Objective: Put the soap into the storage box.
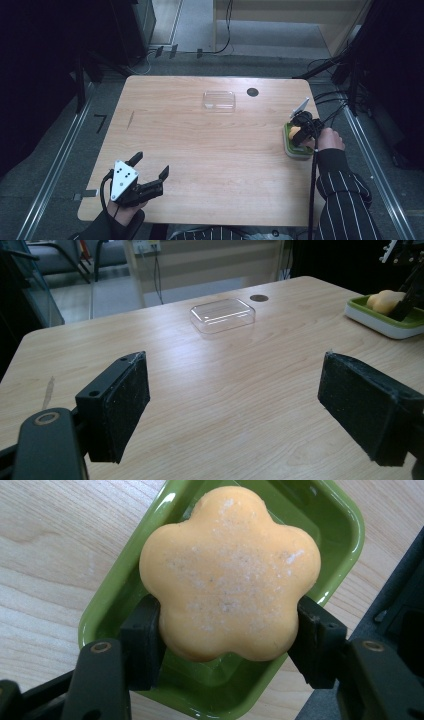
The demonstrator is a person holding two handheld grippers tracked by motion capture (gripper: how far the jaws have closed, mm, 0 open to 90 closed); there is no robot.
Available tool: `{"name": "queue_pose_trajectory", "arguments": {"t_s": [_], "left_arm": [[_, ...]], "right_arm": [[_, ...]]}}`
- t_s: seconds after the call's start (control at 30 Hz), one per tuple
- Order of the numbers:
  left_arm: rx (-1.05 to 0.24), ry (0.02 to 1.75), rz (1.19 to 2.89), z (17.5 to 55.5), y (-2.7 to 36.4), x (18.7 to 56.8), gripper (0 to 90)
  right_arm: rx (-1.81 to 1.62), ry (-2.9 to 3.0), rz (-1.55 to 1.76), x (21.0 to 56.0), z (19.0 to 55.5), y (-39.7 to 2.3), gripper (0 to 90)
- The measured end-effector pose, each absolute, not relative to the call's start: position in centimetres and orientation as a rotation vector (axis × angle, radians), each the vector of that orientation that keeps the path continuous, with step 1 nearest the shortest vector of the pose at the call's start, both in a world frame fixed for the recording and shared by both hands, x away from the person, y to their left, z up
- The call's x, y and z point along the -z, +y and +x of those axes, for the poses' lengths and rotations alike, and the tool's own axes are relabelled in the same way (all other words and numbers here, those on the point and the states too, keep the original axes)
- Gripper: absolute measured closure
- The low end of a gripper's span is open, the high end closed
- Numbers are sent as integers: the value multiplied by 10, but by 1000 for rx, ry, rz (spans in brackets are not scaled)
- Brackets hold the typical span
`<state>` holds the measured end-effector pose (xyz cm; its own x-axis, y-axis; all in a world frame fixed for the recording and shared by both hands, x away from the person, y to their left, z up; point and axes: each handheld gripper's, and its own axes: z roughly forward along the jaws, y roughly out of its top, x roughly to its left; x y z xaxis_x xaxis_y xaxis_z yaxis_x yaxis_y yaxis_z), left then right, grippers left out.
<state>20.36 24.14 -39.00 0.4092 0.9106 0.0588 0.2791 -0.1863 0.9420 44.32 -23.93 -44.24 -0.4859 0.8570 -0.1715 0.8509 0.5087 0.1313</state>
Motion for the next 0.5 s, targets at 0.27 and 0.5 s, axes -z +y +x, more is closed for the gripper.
{"name": "queue_pose_trajectory", "arguments": {"t_s": [0.27,0.5], "left_arm": [[-818,1050,1699,204,241,390,137],[-818,1050,1699,203,242,390,137]], "right_arm": [[6,2552,1439,447,444,-238,398],[4,2552,1439,447,443,-238,374]]}}
